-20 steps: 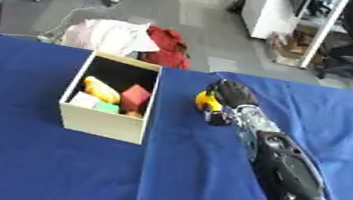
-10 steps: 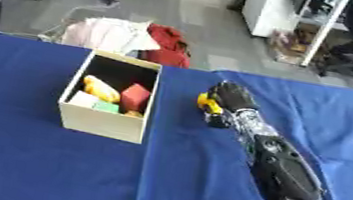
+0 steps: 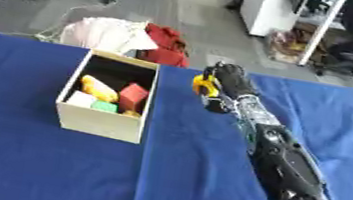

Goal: Pick up objects on the table and place them in the box.

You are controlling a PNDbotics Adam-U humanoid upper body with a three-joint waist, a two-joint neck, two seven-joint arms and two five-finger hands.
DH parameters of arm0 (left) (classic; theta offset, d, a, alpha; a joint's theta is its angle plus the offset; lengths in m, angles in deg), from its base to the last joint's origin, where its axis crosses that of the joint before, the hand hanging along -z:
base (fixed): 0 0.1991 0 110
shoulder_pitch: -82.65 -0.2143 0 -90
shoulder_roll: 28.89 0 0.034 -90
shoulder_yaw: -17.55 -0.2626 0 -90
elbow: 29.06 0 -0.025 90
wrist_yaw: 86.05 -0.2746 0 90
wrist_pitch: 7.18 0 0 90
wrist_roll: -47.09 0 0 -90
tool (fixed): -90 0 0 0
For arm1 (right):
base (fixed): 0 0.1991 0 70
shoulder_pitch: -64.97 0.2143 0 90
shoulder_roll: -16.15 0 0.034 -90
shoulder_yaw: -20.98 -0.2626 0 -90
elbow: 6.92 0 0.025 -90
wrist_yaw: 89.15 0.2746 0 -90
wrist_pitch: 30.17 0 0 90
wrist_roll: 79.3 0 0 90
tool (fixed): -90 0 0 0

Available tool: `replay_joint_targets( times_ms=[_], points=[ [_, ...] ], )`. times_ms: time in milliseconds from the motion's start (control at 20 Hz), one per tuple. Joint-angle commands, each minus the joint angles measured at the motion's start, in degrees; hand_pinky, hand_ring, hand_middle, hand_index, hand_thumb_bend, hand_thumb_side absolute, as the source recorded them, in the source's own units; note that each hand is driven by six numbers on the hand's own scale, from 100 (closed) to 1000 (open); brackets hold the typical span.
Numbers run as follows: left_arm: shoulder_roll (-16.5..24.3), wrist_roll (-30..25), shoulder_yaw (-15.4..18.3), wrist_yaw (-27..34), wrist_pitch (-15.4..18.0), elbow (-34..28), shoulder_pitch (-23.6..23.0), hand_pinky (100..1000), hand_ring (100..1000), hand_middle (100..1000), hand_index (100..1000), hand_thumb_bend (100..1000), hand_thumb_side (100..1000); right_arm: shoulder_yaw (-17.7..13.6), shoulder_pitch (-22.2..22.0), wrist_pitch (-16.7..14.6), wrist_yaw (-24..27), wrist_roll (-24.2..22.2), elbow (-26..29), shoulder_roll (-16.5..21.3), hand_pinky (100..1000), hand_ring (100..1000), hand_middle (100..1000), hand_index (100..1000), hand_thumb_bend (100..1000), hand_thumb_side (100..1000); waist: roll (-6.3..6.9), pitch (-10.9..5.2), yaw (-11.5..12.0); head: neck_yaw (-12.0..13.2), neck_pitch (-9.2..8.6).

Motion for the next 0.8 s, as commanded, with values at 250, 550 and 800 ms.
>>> replay_joint_targets(
  times_ms=[250, 550, 800],
  points=[
    [1.1, 0.1, 0.4, 0.2, 0.0, -1.1, 0.6, 889, 746, 750, 826, 110, 647, 2.2, 3.3, -4.1, 5.1, -1.7, 6.0, -0.3, 708, 547, 261, 415, 100, 108, -0.05, -1.68, 0.4, -0.1, -0.56],
    [1.2, -0.1, 0.1, 0.5, 0.0, -1.2, 0.9, 889, 745, 749, 825, 113, 645, 4.8, 4.8, -7.7, 7.3, -4.1, 8.7, -4.0, 713, 548, 262, 417, 100, 108, -0.08, -1.99, 1.3, -0.7, -0.65],
    [1.1, -0.2, 0.0, 0.7, 0.0, -1.2, 1.2, 889, 745, 749, 825, 114, 644, 8.0, 5.2, -11.8, 7.6, -6.4, 10.1, -6.9, 737, 592, 331, 491, 100, 146, -0.04, -2.01, 1.8, -1.0, -0.69]
  ],
)
